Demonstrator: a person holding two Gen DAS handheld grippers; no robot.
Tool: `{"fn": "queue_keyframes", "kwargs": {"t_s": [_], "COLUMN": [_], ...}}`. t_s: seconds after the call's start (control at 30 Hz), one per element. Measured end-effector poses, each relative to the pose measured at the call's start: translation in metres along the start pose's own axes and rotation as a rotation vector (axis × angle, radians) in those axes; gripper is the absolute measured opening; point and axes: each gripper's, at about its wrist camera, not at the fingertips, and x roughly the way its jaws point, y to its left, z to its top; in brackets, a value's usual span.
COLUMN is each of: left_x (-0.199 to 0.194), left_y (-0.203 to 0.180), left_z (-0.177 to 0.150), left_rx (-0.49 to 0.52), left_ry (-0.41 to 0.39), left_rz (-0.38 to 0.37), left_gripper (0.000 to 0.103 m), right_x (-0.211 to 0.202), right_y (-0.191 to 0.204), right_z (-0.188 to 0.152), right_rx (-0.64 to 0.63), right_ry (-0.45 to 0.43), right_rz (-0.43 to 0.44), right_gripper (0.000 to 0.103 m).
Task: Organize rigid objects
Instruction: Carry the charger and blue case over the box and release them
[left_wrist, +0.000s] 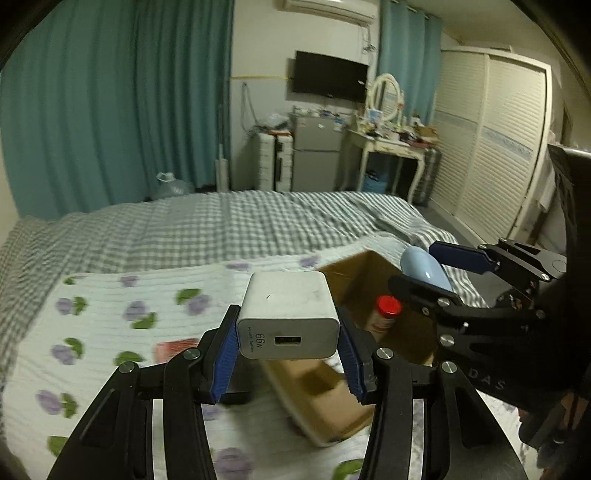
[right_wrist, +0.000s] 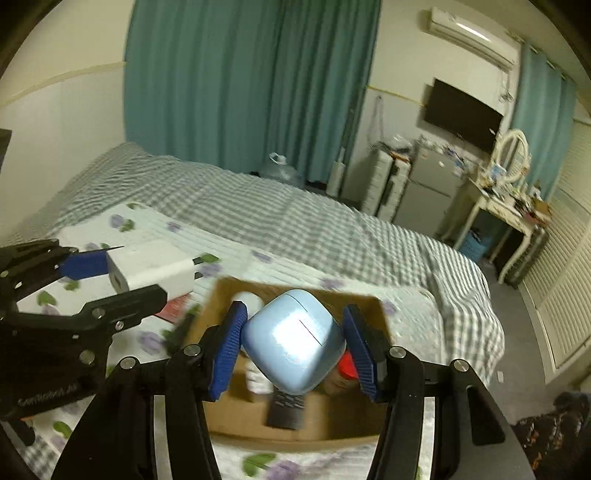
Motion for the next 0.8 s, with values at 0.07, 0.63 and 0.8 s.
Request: {"fn": "queue_keyframes", "kwargs": {"t_s": [0.07,0.63,0.8], "left_x": [0.014,0.091,0.077], "left_y": [-0.014,-0.046,-0.048], "left_z": [-0.001,-0.033,-0.027], "left_rx": [0.014,0.03,0.036], "left_ry": [0.022,0.182,0.136], "left_rz": [-0.01,-0.019,-0.019], "left_gripper": [0.05,0.052,0.061], "right_x": [0.008,0.073,0.056], "right_y": [-0.017,-0.081,-0.087], "right_z": [-0.01,-0.067,-0.067], "right_rx": [0.031,0.167,0.21], "right_ry": [0.028,0.131,0.092], "right_rz": [-0.001,0.038,0.016], "right_gripper": [0.053,0.056,0.075]}}
